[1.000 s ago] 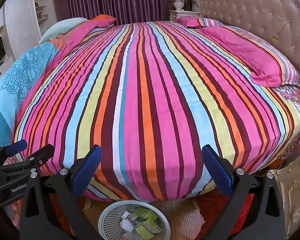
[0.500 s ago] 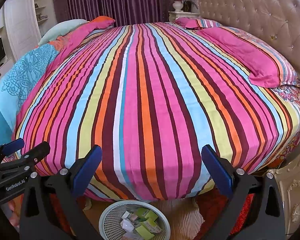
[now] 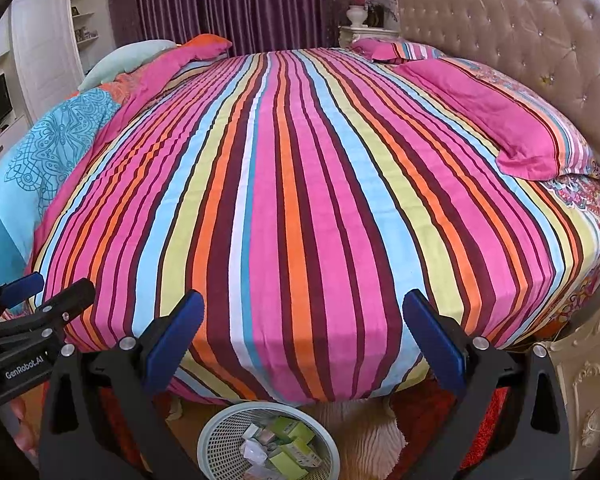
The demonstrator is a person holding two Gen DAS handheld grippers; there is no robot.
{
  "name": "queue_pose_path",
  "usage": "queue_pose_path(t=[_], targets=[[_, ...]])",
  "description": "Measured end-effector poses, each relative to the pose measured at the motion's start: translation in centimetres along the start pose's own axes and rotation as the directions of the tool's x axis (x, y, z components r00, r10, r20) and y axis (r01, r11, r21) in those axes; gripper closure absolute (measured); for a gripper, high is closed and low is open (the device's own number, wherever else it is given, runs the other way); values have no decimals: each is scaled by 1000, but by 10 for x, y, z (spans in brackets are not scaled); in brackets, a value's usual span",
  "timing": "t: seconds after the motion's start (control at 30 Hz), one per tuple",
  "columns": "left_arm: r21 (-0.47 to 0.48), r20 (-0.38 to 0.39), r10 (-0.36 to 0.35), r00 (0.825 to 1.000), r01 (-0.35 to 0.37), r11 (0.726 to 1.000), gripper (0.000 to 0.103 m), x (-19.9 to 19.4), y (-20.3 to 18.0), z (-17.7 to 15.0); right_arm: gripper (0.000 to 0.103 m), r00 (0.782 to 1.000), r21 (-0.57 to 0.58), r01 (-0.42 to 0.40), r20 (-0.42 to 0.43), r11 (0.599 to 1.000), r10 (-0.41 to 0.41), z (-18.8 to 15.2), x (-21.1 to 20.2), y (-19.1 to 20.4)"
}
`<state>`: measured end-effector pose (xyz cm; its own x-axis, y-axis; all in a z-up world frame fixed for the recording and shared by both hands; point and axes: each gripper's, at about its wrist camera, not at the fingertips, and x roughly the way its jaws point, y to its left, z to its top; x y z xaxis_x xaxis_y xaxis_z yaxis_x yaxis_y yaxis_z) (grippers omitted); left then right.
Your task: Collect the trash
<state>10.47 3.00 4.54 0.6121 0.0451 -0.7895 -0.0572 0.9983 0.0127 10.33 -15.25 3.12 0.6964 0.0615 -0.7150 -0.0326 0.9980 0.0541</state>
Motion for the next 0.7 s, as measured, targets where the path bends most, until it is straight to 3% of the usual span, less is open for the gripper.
queue_pose_path(t=[0.7], targets=[[8,3,10,1000,-10,1000,15,-1,-1,1,8,1000,1,6,-1,1000,-6,1,1,-2]])
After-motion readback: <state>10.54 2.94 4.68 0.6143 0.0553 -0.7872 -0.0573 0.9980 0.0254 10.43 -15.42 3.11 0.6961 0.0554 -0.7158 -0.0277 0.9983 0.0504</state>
